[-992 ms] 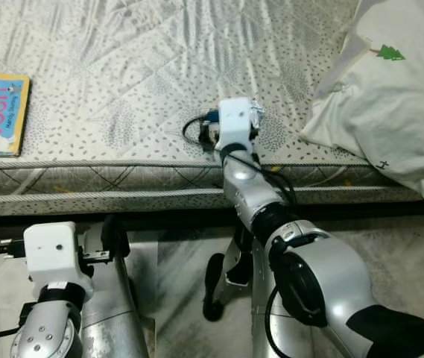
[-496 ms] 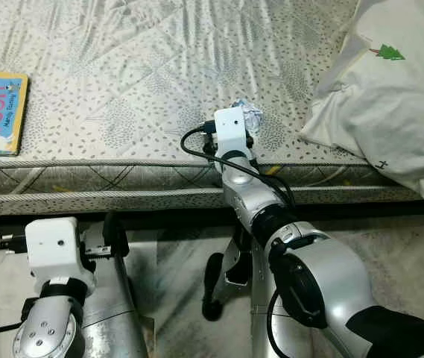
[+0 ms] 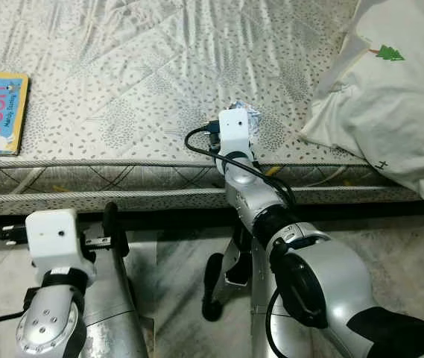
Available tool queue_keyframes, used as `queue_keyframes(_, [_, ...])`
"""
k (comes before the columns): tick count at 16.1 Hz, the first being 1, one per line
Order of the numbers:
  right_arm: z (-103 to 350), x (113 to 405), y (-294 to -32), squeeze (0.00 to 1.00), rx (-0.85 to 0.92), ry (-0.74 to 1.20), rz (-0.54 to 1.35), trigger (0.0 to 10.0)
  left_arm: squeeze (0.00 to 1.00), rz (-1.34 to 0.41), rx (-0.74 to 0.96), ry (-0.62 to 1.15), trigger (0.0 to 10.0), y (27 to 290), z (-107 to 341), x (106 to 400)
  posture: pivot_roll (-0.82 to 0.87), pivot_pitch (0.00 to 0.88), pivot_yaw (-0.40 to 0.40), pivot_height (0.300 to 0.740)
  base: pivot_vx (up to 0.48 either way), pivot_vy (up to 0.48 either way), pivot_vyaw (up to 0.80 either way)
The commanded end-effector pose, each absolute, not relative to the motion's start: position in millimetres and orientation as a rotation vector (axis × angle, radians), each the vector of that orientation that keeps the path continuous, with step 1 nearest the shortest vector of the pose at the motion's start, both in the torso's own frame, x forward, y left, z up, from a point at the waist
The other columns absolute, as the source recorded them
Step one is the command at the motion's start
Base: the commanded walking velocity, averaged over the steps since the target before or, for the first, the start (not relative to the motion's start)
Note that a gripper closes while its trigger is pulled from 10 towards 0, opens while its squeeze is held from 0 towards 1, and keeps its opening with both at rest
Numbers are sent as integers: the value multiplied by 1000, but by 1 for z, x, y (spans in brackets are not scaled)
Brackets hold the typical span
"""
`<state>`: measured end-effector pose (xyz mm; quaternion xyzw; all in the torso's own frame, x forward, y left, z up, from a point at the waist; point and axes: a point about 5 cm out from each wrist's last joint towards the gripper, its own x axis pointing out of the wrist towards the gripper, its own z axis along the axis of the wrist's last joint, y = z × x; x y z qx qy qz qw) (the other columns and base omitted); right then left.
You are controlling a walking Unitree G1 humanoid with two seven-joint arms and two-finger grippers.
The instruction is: Clean up the room
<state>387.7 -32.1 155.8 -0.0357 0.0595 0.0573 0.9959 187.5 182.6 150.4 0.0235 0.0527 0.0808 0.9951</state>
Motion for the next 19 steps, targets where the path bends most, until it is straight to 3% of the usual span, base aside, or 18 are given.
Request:
queue_keyframes(1, [125,378,-39,0,-47,257,109,0,0,166,48,131,10000,183,144,187,293,342,-143,487,0,0,0])
queue_keyframes(7, [129,387,-66,0,29,262,134,0,0,152,43,71,10000,183,146,212,262,255,-149,487,0,0,0])
queue_keyframes(13, [131,388,-96,0,59,155,243,0,0,55,28,26,10000,175,140,249,126,134,-95,487,0,0,0])
queue_keyframes(16, [108,363,-132,0,56,85,149,0,0,-18,-5,4,10000,161,139,268,39,81,-52,487,0,0,0])
queue_keyframes(19, [100,322,-162,0,-6,-15,60,0,0,-57,-39,18,10000,156,125,269,-17,46,-52,487,0,0,0])
